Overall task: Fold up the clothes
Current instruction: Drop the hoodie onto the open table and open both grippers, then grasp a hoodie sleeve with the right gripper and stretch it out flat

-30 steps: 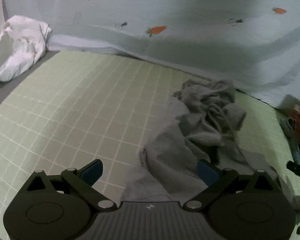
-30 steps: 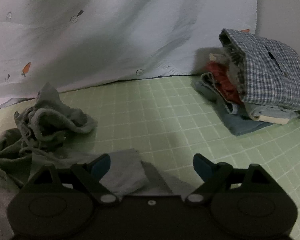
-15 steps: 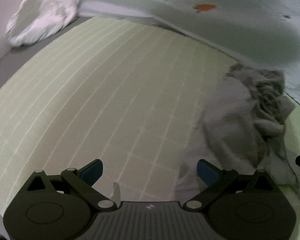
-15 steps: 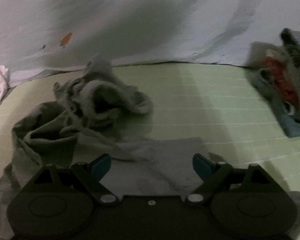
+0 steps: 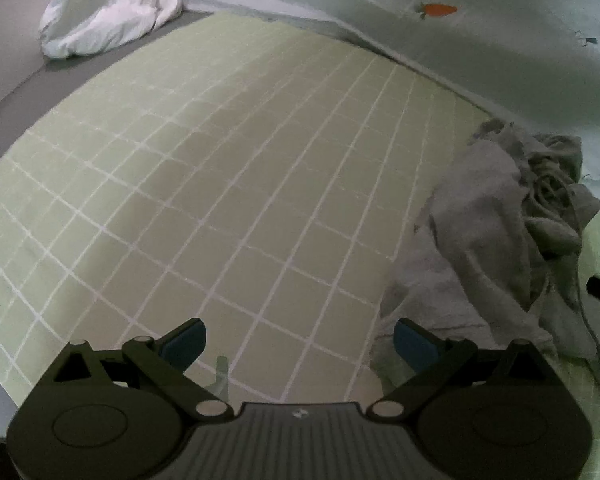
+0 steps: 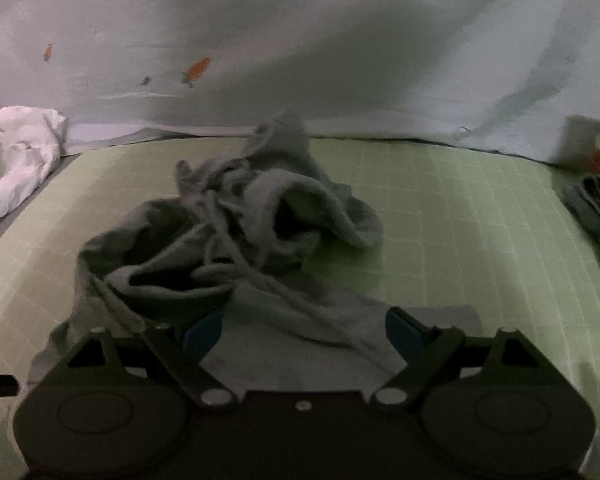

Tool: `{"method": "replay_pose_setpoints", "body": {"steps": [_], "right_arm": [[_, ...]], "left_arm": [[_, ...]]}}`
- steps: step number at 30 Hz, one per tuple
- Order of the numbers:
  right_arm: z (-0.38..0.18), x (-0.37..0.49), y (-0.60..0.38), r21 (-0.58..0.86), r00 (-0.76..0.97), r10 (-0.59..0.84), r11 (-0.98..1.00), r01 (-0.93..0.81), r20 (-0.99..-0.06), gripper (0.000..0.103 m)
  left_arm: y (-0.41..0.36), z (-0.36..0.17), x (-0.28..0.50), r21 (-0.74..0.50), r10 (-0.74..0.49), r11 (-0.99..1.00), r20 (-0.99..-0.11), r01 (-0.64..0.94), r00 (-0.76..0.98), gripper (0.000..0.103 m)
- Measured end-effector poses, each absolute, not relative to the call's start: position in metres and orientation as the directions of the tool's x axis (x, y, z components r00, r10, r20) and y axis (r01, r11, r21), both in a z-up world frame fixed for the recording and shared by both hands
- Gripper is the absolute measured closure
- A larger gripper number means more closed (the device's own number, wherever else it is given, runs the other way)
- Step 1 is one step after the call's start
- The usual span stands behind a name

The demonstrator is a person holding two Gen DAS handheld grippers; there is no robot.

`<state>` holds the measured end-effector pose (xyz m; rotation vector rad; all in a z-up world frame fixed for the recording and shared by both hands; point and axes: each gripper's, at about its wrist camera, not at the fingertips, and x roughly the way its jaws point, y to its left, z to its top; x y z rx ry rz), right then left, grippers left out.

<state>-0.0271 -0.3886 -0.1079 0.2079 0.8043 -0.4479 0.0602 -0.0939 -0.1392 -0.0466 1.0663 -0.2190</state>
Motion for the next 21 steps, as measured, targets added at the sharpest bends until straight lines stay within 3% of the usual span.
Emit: {"method": "replay_pose_setpoints", "body": {"steps": [7, 14, 15, 17, 19, 21], "right_arm": [[-0.127, -0.057, -0.424, -0.114, 0.446, -0.497, 0.753, 0.649, -0.744, 0.014], [-0.149, -0.071, -0.464, -0.081, 0.384, -0.492, 0.691, 0.718, -0.781, 0.015], [-0.151, -0.071, -0.466, -0.063, 0.400, -0.478, 0.700, 0.711, -0.782, 0.019], [-0.151, -0.072, -0.467, 0.006, 0.461, -0.422, 0.732, 0.681, -0.781, 0.039], [-0.149, -0.071, -0.466, 0.044, 0.500, -0.390, 0.753, 0.656, -0.774, 0.076], [-0.144, -0.069, -0.463, 0.072, 0.532, -0.370, 0.767, 0.638, -0.762, 0.092]], "left_arm": [[-0.108, -0.136, 0.057, -0.121, -0.207, 0.970, -0.862, 0.209, 0.462, 0.004], [-0.121, -0.131, 0.055, -0.084, -0.201, 0.963, -0.857, 0.255, 0.475, 0.004], [-0.122, -0.130, 0.055, -0.080, -0.198, 0.963, -0.856, 0.256, 0.478, 0.004], [-0.122, -0.130, 0.055, -0.077, -0.194, 0.965, -0.855, 0.252, 0.481, 0.004], [-0.121, -0.130, 0.055, -0.076, -0.189, 0.967, -0.855, 0.244, 0.482, 0.004], [-0.119, -0.130, 0.055, -0.079, -0.185, 0.970, -0.855, 0.232, 0.485, 0.004]]}}
